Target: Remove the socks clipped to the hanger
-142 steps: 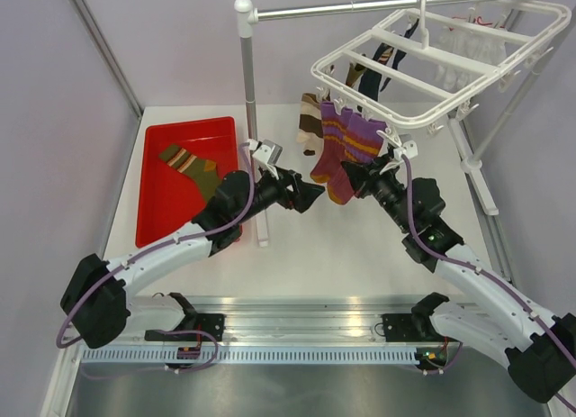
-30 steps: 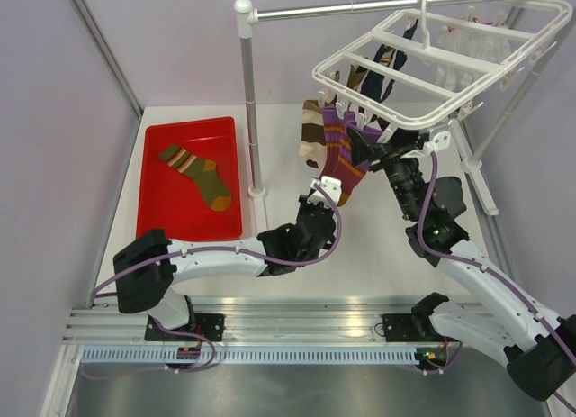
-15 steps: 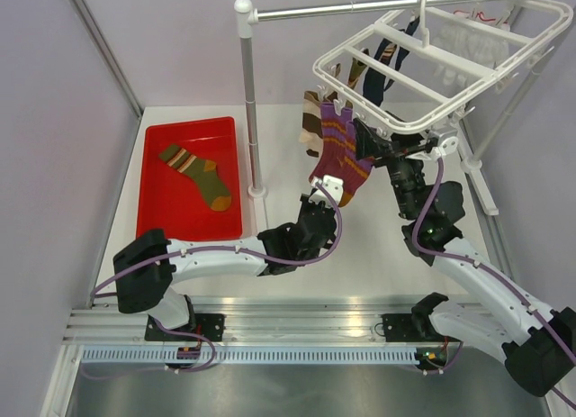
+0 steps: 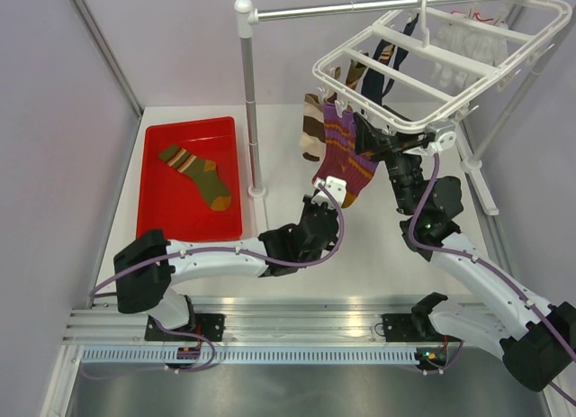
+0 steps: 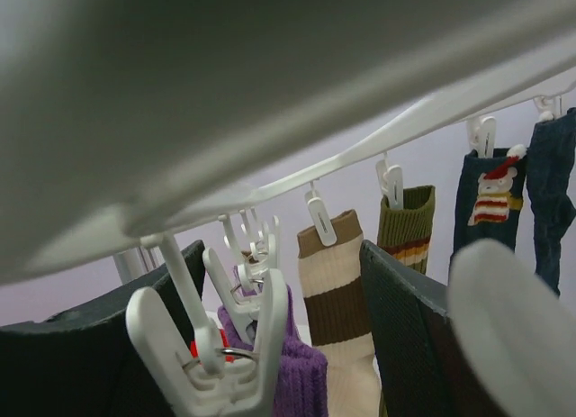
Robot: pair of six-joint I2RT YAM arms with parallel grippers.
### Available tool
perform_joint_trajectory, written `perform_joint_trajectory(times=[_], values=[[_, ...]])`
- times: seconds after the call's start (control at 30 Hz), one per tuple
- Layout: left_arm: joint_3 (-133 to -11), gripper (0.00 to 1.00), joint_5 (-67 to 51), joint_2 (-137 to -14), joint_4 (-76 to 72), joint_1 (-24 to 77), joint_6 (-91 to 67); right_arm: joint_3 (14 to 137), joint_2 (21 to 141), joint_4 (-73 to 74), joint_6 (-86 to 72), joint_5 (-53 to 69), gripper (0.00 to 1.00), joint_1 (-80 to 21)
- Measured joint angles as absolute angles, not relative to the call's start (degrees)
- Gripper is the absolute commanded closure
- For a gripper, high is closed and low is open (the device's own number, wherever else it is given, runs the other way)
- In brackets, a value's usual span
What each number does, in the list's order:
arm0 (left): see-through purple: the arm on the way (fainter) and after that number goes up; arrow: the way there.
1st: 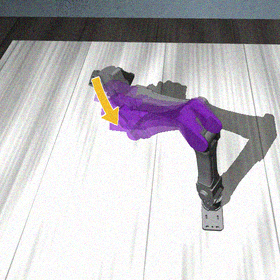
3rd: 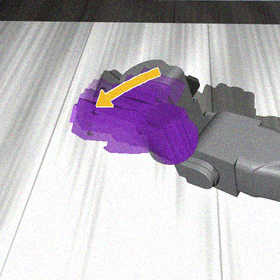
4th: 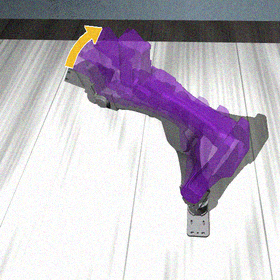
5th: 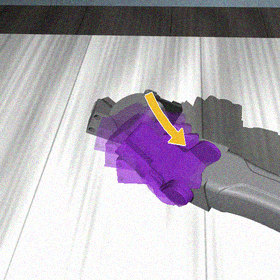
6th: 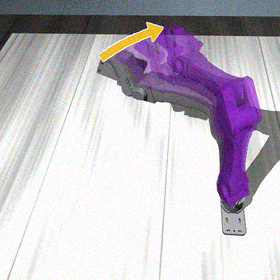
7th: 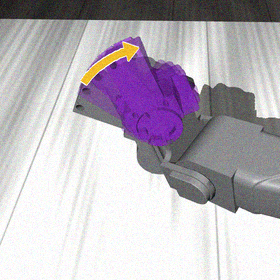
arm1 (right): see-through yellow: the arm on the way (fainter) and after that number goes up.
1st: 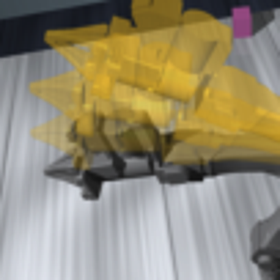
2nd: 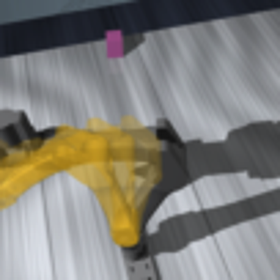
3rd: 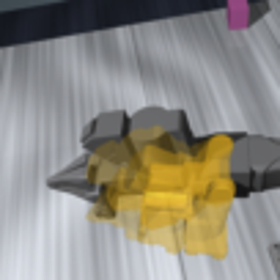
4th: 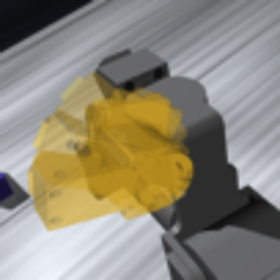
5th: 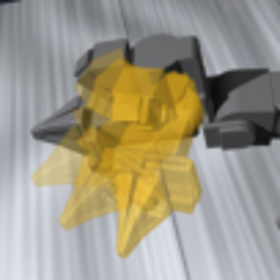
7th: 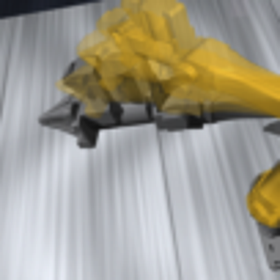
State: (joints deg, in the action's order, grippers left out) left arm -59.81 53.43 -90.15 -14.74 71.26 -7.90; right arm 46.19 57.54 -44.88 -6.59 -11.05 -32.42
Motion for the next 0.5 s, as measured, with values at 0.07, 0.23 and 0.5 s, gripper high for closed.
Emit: perform_joint_trajectory(times=[0.07,0.23,0.5], values=[[-60.1,0.98,53.41,-90.15,-14.63,71.68,-7.9,46.65,57.89,-45.19,-6.48,-11.07,0.28,-32.42],[-60.82,0.98,53.43,-90.15,-14.61,72.51,-7.88,47.07,58.37,-45.58,-6.04,-11.07,0.34,-32.42],[-61.43,0.98,53.45,-90.15,-14.63,73.47,-7.86,47.66,58.61,-45.36,-5.26,-11.49,0.7,-32.53]])
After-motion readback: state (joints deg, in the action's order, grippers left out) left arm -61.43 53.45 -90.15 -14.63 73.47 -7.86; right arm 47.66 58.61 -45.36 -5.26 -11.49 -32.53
